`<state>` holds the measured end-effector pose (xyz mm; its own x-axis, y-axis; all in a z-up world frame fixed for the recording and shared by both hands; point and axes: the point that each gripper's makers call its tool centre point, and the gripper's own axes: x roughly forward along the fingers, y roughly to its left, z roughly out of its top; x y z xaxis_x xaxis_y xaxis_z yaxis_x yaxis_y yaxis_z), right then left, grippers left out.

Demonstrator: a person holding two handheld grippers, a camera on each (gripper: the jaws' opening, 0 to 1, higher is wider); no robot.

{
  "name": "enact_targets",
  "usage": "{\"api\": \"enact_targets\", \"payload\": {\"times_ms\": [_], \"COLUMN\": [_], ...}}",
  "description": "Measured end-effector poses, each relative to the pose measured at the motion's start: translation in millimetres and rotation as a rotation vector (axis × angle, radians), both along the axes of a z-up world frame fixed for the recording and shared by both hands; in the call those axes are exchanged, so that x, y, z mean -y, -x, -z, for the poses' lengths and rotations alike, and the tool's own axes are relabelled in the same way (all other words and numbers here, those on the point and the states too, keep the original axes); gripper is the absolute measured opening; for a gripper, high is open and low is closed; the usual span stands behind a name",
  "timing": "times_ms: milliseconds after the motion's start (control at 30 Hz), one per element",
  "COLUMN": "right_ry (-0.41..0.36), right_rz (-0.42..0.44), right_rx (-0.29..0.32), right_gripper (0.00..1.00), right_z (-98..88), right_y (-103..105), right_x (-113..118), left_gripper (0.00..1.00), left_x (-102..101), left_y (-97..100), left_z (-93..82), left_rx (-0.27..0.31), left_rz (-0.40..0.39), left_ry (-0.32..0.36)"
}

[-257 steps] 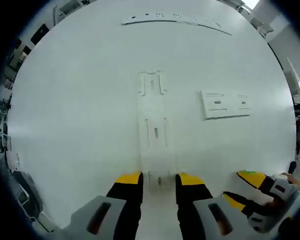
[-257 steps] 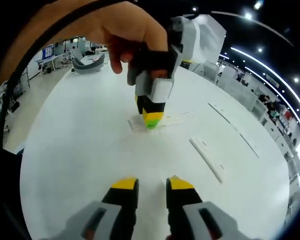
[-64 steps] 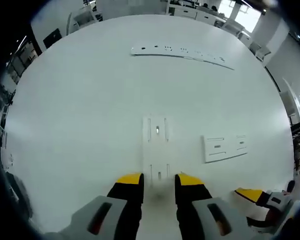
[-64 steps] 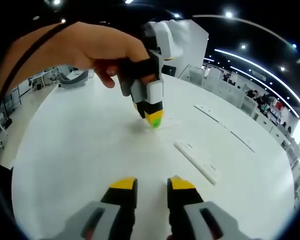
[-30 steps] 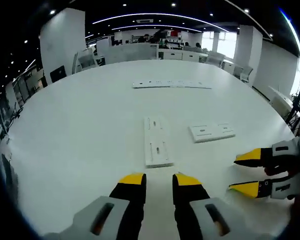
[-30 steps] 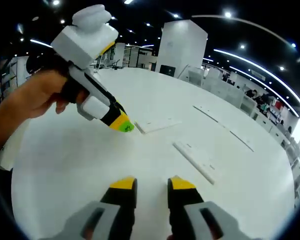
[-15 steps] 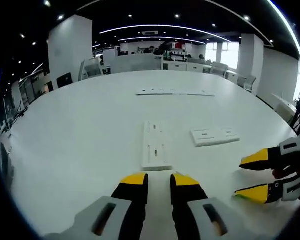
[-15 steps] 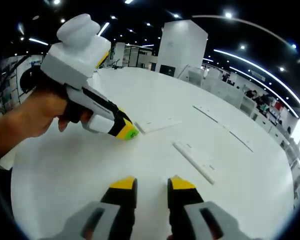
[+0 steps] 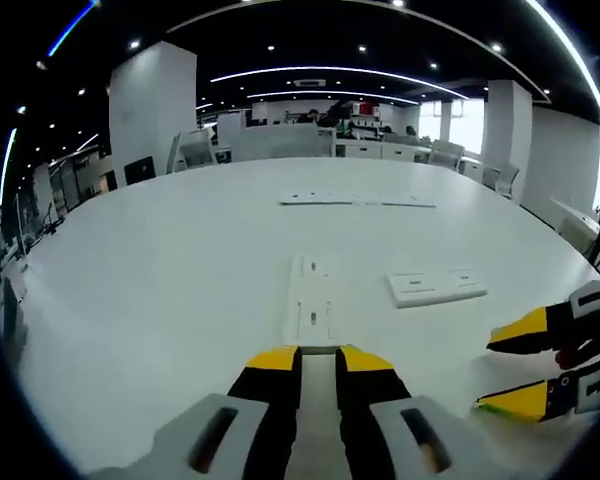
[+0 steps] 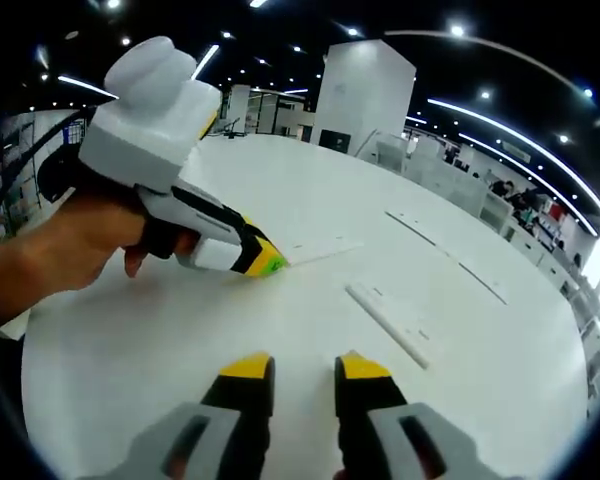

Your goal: Locate the socket holder cover, grip the socket holder cover, clip it into the socket holder slot.

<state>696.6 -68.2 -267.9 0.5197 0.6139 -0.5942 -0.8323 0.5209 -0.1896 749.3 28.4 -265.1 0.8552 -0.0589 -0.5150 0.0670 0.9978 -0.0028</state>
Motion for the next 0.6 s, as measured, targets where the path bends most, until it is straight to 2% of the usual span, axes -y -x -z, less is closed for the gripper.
{"api": "enact_targets", "payload": {"times_ms": [133, 433, 600], "right_ry": [0.0, -0.006, -0.001], "right_rz": [0.0, 0.003, 0.003], "right_rx": [0.0, -0.003, 0.0], "right_gripper": [0.25, 0.26, 0.26], "right_z": [-0.2, 0.1, 0.4], "right_y": [-1, -7, -7], "right_x": [1, 3, 3], "left_gripper": [0.14, 0.14, 0.13], "left_x": [2, -2, -4], "left_y": [1.8, -10.0, -11.3], "left_z": [0.3, 0.0, 0.2], "left_rx": [0.003, -0.023, -0.02], "left_rz": [-0.008, -0.02, -0.019], "left_ry": [0.006, -0.003, 0.001]}}
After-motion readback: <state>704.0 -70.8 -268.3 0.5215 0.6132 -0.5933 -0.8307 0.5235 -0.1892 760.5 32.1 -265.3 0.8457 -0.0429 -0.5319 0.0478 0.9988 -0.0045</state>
